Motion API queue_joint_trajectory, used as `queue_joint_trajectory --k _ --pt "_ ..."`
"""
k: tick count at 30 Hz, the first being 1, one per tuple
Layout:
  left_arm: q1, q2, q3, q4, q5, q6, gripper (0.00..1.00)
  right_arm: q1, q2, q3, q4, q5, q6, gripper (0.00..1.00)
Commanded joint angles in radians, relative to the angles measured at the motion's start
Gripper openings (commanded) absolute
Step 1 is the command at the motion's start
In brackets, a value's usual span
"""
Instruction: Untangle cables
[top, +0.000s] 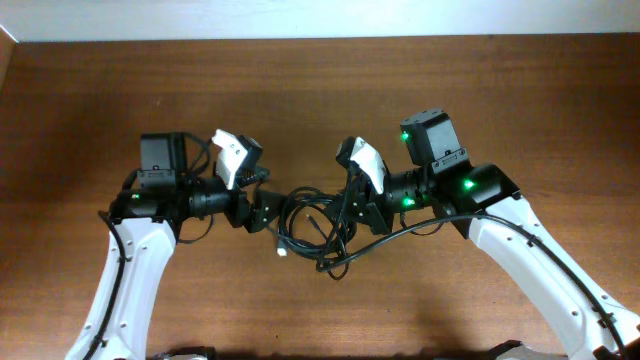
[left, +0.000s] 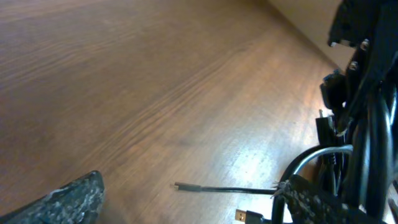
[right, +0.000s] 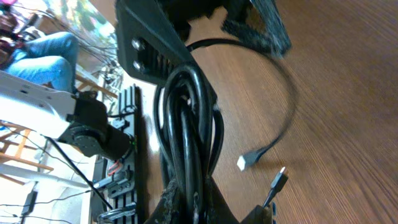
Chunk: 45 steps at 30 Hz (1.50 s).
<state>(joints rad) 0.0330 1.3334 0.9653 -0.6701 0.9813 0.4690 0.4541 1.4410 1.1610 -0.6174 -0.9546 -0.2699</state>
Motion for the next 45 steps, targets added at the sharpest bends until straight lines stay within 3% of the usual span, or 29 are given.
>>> queue_joint_trajectory --k 1,2,4,5,8,10,16,19,20,21,22,24,26,30,39,42,45 --pt "-0.074 -0.004 0.014 -0.009 0.074 0.039 0.89 0.004 -0.015 0.019 0.019 -0.075 -0.007 0.04" --pt "-0.089 -0.004 0.014 -0.008 0.073 0.045 0.78 0.004 -0.015 0.019 0.02 -0.074 -0.007 0.04" --pt "-0.097 -0.004 0.014 -0.008 0.069 0.045 0.38 0.004 -0.015 0.019 0.02 -0.075 -0.007 0.04" --pt "-0.097 -0.004 0.014 -0.008 0.069 0.045 0.25 0.004 -0.015 0.019 0.02 -0.075 -0.006 0.04" --pt "-0.097 -0.004 0.014 -0.035 -0.045 0.044 0.04 0.004 -0.015 0.019 0.02 -0.075 -0.006 0.04" --pt "-0.096 -0.004 0.014 -0.074 -0.153 0.032 0.0 0.004 -0.015 0.019 0.021 -0.074 -0.006 0.04" --pt "-0.096 -0.004 0.014 -0.073 -0.606 -0.391 0.0 0.003 -0.015 0.019 0.021 -0.074 -0.002 0.04" --pt "-0.096 -0.004 0.014 -0.064 -0.528 -0.362 0.0 0.003 -0.015 0.019 0.021 -0.074 -0.002 0.04" --pt "-0.096 -0.004 0.014 -0.056 -0.449 -0.294 0.03 0.003 -0.015 0.019 0.021 -0.074 -0.002 0.04" --pt "-0.096 -0.004 0.014 -0.05 -0.394 -0.251 0.2 0.003 -0.015 0.019 0.02 -0.074 -0.002 0.04" --pt "-0.096 -0.004 0.014 -0.036 -0.351 -0.242 0.49 0.003 -0.015 0.019 0.019 -0.074 -0.003 0.04" --pt "-0.096 -0.004 0.014 -0.015 -0.314 -0.242 0.86 0.003 -0.015 0.019 0.013 -0.074 -0.003 0.04" --pt "-0.096 -0.004 0.014 0.007 -0.303 -0.242 0.99 0.003 -0.015 0.019 -0.007 -0.074 -0.036 0.04" --pt "-0.096 -0.004 0.014 -0.001 -0.085 -0.103 0.99 0.003 -0.015 0.019 -0.038 -0.074 -0.141 0.04" --pt "-0.096 -0.004 0.014 -0.013 -0.086 -0.082 0.99 0.003 -0.016 0.019 -0.079 0.025 -0.348 0.04" --pt "-0.096 -0.004 0.014 -0.082 0.028 0.031 0.99 0.003 -0.016 0.019 -0.077 0.05 -0.378 0.04" --pt "-0.097 -0.004 0.014 -0.198 0.041 0.172 0.99 0.003 -0.03 0.019 -0.032 0.047 -0.381 0.04"
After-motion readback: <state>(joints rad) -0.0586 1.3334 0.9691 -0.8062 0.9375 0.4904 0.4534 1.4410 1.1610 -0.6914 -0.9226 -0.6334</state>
